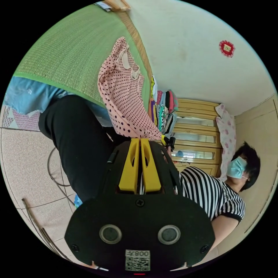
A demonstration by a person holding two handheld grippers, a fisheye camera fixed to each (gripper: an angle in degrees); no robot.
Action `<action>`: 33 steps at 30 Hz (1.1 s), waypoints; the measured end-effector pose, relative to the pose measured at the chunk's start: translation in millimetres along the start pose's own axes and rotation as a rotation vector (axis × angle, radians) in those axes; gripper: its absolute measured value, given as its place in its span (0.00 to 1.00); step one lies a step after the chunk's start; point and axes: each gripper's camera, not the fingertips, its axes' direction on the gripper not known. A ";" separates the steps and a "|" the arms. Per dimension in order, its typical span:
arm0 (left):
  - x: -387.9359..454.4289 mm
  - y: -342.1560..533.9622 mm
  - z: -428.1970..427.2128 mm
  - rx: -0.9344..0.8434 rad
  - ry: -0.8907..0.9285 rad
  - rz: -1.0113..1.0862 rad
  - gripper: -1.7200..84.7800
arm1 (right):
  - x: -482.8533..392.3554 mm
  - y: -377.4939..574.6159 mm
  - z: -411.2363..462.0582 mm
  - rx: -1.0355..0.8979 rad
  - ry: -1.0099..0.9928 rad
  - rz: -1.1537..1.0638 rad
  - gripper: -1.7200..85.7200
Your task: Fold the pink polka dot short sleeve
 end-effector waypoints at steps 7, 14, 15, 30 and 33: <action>26.4 4.1 -6.8 -0.013 0.026 0.059 0.03 | -36.7 9.2 -24.0 0.010 0.036 -0.041 0.02; 48.2 -38.7 -6.1 -0.009 0.020 0.107 0.03 | -36.4 -17.6 -28.5 0.051 0.024 -0.014 0.02; 54.4 -50.3 -6.4 -0.009 0.011 0.124 0.03 | -37.2 -21.9 -29.2 0.057 0.023 -0.016 0.02; 106.7 -277.6 10.6 0.035 -0.080 0.214 0.03 | -30.3 -248.8 -24.2 0.084 0.076 -0.066 0.02; 100.3 -324.4 14.0 0.065 -0.089 0.176 0.03 | -19.7 -310.9 -11.0 0.041 0.088 -0.055 0.02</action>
